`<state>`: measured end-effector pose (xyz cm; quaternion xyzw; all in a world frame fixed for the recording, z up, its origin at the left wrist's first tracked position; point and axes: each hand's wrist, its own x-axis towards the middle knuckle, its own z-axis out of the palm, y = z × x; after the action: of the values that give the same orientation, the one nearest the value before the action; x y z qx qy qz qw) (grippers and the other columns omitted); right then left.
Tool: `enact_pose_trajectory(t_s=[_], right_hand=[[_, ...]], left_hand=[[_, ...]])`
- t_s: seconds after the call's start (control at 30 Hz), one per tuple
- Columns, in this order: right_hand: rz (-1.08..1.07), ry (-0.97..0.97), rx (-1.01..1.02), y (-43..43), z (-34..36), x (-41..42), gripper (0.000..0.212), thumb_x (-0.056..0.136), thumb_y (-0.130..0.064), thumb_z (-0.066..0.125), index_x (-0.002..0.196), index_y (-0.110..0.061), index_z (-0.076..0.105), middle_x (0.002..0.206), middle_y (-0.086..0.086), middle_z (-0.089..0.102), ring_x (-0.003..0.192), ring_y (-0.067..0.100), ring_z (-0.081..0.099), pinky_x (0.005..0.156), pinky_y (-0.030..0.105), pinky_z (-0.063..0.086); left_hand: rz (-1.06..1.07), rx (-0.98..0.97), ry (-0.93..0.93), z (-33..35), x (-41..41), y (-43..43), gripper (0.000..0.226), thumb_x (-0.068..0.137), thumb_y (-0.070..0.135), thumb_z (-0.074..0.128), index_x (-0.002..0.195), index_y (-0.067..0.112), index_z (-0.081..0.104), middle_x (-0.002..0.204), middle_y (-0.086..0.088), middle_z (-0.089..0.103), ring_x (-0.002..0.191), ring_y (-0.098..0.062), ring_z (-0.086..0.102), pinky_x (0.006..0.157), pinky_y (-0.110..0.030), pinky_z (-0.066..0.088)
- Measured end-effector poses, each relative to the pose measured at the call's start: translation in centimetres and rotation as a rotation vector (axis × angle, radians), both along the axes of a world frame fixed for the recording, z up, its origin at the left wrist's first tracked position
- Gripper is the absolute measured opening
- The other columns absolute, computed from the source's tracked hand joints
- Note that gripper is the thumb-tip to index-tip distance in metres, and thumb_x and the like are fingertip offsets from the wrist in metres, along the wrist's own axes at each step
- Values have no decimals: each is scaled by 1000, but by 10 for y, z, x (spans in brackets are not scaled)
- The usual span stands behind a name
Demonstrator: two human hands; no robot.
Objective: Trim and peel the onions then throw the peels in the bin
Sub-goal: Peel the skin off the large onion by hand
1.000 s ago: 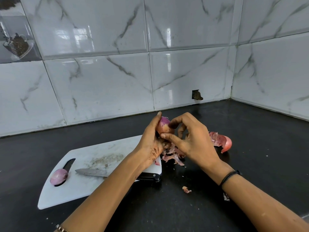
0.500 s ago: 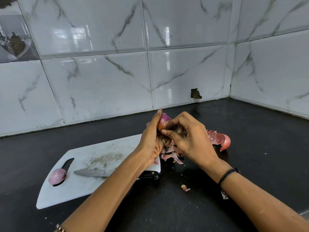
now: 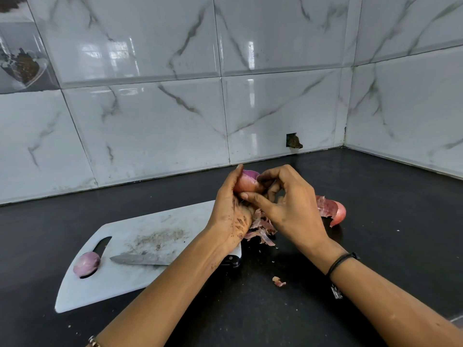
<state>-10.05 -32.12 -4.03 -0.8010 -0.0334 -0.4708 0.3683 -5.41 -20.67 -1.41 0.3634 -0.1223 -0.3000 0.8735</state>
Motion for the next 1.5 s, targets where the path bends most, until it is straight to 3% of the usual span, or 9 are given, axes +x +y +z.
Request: enact_pose_trajectory(t_s=[0.17,0.3,0.37,0.67,0.83,0.97,1.13,1.4,1.5], right_hand=[[24,15,17,0,0,0,39,75,-35,89,102,-15,69,94,-5,63,75,13,59,70,12,49],[47,51,11,-1,-2,1,32,79,-34,86,100,-16,70,95,-6,63,74,13,60,70,24,53],[69,54,-26,0,-4,1,24,84,-30,82,98,-15,70,93,-5,61,74,13,59,69,28,53],[74,-7,37,-1,-2,0,40,82,-34,84,114,-16,67,103,-9,66,83,10,66,72,21,55],[25,-53,-52,-1,-3,-1,26,86,-23,82,110,-14,79,96,-8,71,83,5,67,68,10,48],[36,-86,-22,-2,-3,-1,18,85,-15,83,102,-12,81,91,-7,76,83,4,70,71,11,52],[112,-6,90,-3,0,-3,13,85,-13,82,98,-13,82,87,-8,77,79,4,72,71,16,56],[102,109,110,-5,0,-7,12,86,-17,78,95,-11,76,75,-8,69,62,1,62,57,11,47],[22,116,8,-5,-1,-6,17,85,-28,73,91,-13,70,80,-6,65,72,8,59,61,16,47]], left_hand=[[-5,-44,33,0,-2,-1,38,102,29,56,91,-7,60,65,-18,69,44,-17,65,47,-24,56],[0,-24,25,-8,6,-2,39,99,34,61,98,-6,65,80,-19,72,65,-22,73,66,-30,64],[9,-6,19,-9,9,-3,39,98,35,62,93,-3,67,81,-17,70,67,-23,73,66,-30,63],[13,-65,85,-9,10,-3,44,95,37,66,105,-7,66,95,-21,71,97,-30,69,101,-38,52],[75,-86,97,-11,16,-2,36,93,29,70,100,-5,62,85,-21,72,81,-31,74,94,-45,58],[151,-49,50,-13,18,-6,33,90,26,72,98,-5,63,86,-18,67,73,-22,70,62,-30,62],[260,37,-54,-13,22,-4,88,75,27,80,145,-8,37,111,-25,60,73,-22,72,60,-29,61],[287,157,-146,-13,15,-10,59,93,22,71,136,-2,39,94,-18,63,63,-17,71,54,-27,58],[248,184,-150,-15,9,-14,54,91,29,74,127,9,38,108,-23,66,71,-20,73,62,-31,60]])
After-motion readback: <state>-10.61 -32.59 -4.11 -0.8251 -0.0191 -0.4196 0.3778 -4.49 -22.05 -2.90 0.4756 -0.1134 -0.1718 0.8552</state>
